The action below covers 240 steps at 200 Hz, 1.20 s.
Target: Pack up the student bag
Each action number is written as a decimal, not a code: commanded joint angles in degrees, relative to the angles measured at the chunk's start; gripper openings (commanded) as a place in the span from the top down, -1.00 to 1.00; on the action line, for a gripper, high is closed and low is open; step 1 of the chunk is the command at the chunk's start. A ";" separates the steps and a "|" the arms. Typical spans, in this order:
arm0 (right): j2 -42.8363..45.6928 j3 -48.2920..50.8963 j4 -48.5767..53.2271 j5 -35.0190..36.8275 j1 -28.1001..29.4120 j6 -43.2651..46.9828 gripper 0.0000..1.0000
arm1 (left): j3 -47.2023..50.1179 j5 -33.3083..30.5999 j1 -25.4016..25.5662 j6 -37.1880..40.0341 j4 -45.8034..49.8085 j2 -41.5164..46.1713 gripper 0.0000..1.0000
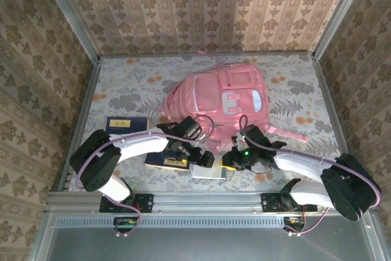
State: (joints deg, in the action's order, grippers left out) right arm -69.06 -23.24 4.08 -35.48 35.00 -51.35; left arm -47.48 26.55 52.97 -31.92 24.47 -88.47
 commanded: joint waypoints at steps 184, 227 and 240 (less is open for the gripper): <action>-4.29 -2.68 -14.27 -3.18 -1.35 -6.44 0.39 | 4.94 2.79 -3.06 -0.45 -4.90 3.09 -1.00; -6.50 -3.05 -17.02 -4.06 -0.63 -7.53 0.25 | 4.96 2.73 -3.21 -0.38 -4.94 3.27 -1.00; -7.08 -2.99 -17.43 -3.99 -0.31 -7.52 0.27 | 4.95 2.66 -3.40 -0.33 -4.78 3.55 -1.00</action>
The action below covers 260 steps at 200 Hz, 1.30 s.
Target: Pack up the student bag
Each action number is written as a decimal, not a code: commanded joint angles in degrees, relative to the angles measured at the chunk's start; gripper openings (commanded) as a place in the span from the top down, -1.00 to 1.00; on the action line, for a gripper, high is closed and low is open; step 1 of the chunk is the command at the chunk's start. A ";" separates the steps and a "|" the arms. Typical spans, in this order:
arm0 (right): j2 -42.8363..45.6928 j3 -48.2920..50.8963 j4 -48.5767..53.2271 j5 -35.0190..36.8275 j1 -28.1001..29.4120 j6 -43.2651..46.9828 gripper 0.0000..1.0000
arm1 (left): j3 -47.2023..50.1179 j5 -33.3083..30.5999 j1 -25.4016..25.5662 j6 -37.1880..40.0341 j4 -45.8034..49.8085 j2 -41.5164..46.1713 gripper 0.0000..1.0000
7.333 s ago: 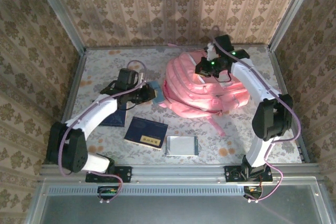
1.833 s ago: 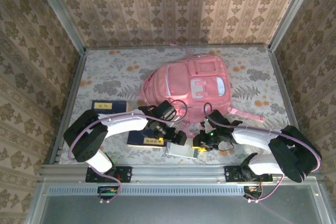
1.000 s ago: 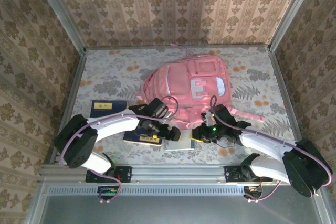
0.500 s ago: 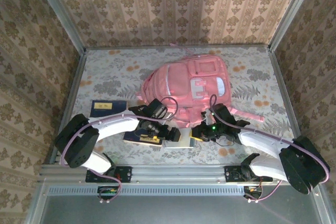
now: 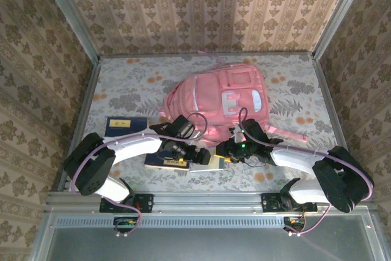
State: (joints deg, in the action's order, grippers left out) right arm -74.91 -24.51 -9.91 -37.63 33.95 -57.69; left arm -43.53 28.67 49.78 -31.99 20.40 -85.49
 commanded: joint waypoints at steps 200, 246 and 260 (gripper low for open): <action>17.76 -11.96 6.59 -13.72 -6.99 1.40 1.00 | 10.98 18.14 -17.96 -12.37 -13.14 29.28 -0.94; 18.31 -9.50 -4.04 -14.76 -7.06 -6.40 1.00 | 13.12 21.92 -17.88 -19.10 -24.05 30.80 -0.90; 18.39 -9.56 -3.69 -14.67 -7.06 -6.26 1.00 | 13.19 22.00 -17.85 -20.25 -25.79 31.97 -0.89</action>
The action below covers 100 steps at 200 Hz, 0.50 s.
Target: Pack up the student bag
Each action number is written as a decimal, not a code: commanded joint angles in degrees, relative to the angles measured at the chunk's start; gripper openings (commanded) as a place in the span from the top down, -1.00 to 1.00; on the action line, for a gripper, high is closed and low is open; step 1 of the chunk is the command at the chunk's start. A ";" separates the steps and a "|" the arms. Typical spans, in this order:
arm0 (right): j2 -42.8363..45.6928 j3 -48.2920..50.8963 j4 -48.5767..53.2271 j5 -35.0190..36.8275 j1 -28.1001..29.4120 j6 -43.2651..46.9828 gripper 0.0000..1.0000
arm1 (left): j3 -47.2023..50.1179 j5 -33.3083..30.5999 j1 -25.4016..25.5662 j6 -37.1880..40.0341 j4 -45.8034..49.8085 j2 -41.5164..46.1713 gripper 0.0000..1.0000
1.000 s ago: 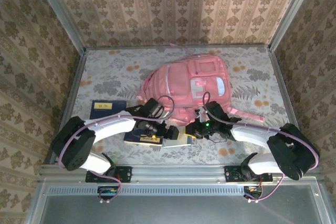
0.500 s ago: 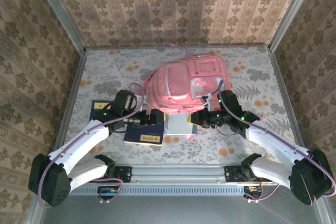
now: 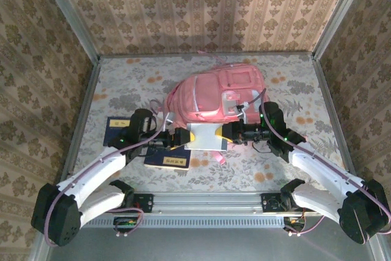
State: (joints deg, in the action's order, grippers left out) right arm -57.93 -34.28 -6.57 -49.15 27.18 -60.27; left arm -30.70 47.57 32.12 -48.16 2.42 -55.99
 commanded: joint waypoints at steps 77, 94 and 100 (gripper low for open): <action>-0.40 -0.09 -7.30 -3.42 -0.33 -3.18 1.00 | 4.33 5.58 -0.04 -14.16 -23.15 2.01 -0.51; -0.69 -0.01 -7.43 -3.68 -0.28 -3.22 1.00 | 4.24 5.77 0.05 -14.32 -23.90 2.62 -0.36; -0.70 -0.07 -7.41 -3.76 -0.28 -3.05 1.00 | 4.16 5.86 0.05 -14.37 -24.17 2.80 -0.32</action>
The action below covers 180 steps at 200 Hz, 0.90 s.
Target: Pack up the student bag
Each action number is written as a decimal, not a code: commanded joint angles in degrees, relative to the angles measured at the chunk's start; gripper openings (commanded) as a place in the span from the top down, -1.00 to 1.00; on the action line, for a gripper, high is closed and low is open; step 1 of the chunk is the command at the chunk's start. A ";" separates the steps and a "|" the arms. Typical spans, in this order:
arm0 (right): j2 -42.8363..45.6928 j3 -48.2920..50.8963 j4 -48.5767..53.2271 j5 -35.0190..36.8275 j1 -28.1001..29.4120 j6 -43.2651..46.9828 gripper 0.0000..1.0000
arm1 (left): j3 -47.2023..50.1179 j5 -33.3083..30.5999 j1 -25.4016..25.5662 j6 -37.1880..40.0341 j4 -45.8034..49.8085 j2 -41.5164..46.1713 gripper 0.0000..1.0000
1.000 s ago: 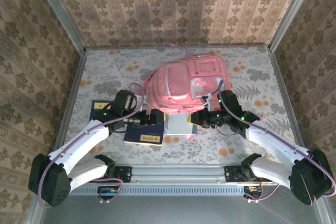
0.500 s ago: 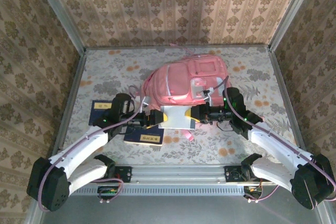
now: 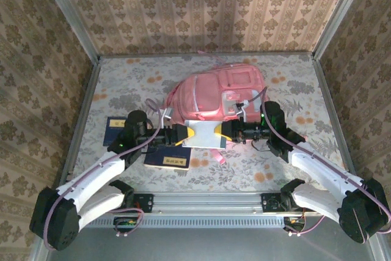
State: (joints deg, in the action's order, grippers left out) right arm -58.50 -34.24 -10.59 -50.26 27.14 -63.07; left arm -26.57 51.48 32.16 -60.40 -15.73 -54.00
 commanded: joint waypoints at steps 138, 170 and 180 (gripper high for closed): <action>-1.35 -0.47 0.08 -3.77 -0.24 3.39 1.00 | -1.42 5.77 2.48 -0.73 -6.94 -1.00 0.20; -1.88 -0.95 0.73 -3.20 -0.24 4.13 1.00 | -2.30 6.24 3.08 0.17 -6.52 -1.64 0.58; -1.75 -1.13 1.58 -2.83 -0.24 4.89 1.00 | -2.44 6.34 2.93 0.48 -6.23 -1.55 0.80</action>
State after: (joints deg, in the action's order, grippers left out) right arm -59.81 -34.24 -10.22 -53.17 27.14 -60.05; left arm -26.68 55.51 34.61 -61.95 -19.92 -55.83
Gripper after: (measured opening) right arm 0.179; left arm 0.201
